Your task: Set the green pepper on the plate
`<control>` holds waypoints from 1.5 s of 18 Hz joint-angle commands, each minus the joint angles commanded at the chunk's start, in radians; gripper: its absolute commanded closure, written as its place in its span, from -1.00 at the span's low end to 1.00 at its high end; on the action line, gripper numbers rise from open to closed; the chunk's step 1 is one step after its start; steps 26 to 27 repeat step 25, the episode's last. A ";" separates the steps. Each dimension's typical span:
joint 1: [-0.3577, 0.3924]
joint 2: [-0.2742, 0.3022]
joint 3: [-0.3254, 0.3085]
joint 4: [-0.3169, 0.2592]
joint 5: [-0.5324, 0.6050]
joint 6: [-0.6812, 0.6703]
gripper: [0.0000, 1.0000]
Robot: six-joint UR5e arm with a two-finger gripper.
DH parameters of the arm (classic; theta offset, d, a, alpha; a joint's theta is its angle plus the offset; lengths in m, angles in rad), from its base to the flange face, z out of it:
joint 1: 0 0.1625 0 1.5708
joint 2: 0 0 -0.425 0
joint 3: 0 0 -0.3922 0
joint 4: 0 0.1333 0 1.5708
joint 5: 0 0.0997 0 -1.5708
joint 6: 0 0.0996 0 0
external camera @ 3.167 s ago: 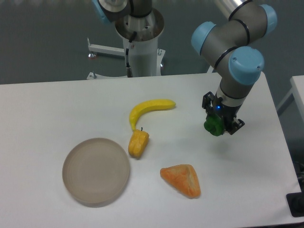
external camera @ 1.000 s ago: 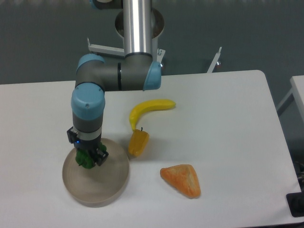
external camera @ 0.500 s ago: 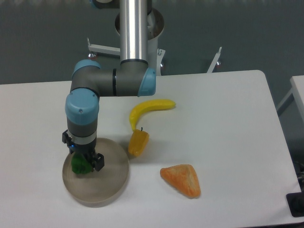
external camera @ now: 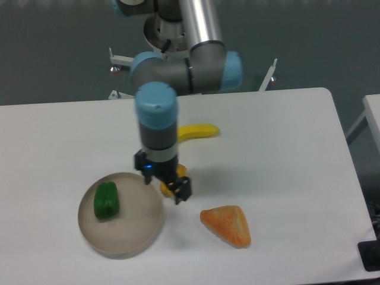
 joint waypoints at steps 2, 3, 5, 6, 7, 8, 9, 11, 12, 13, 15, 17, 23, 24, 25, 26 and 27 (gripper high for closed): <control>0.037 0.009 0.002 -0.050 0.008 0.070 -1.00; 0.055 0.014 0.002 -0.075 0.009 0.115 -1.00; 0.101 0.024 0.002 -0.106 0.009 0.207 -1.00; 0.123 0.028 0.002 -0.115 0.009 0.257 -1.00; 0.143 0.029 0.000 -0.118 0.011 0.307 -1.00; 0.172 0.031 -0.002 -0.141 0.011 0.374 -1.00; 0.198 0.040 -0.006 -0.182 0.011 0.444 -1.00; 0.222 0.052 -0.032 -0.196 0.011 0.511 -1.00; 0.248 0.058 -0.053 -0.193 0.009 0.523 -1.00; 0.264 0.078 -0.070 -0.192 0.009 0.525 -1.00; 0.270 0.086 -0.090 -0.187 0.011 0.549 -1.00; 0.264 0.080 -0.092 -0.184 0.012 0.545 -1.00; 0.256 0.074 -0.091 -0.184 0.049 0.545 -1.00; 0.256 0.074 -0.091 -0.184 0.049 0.545 -1.00; 0.256 0.074 -0.091 -0.184 0.049 0.543 -1.00; 0.256 0.074 -0.091 -0.184 0.049 0.543 -1.00; 0.256 0.074 -0.091 -0.184 0.049 0.543 -1.00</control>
